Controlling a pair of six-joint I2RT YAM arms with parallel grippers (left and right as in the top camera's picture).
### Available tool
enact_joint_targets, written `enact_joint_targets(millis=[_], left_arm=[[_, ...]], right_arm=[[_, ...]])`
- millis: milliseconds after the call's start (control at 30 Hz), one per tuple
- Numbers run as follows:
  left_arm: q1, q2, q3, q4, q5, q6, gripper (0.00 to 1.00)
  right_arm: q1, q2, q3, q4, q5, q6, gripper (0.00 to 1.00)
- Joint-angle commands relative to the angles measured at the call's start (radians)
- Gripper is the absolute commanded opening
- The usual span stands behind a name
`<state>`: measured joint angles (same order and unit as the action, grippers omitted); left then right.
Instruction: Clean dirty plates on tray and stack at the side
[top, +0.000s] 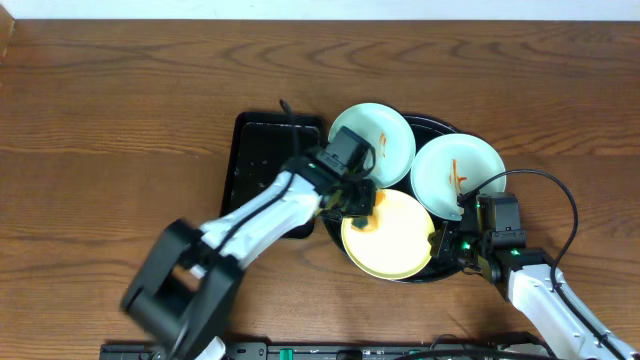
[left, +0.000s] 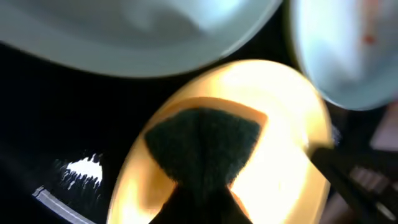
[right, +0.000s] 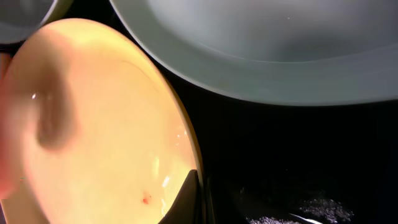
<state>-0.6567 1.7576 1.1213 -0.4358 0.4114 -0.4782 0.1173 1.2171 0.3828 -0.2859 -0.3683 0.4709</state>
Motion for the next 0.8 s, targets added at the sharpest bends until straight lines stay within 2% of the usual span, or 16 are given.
enact_joint_targets(millis=[0, 167, 367, 767], left_arm=[[0.017, -0.1, -0.001, -0.029, 0.022, 0.153, 0.07], [0.032, -0.157, -0.001, -0.062, -0.078, 0.171, 0.08], [0.113, -0.192, -0.001, -0.146, -0.352, 0.171, 0.07], [0.378, -0.202, -0.001, -0.166, -0.36, 0.17, 0.08]], right_arm=[[0.015, 0.0, -0.001, 0.002, -0.006, 0.006, 0.01], [0.015, 0.0, -0.001, 0.002, -0.006, 0.006, 0.01], [0.015, 0.0, 0.004, 0.01, -0.034, -0.04, 0.01], [0.015, -0.095, 0.136, 0.009, -0.01, -0.176, 0.01]])
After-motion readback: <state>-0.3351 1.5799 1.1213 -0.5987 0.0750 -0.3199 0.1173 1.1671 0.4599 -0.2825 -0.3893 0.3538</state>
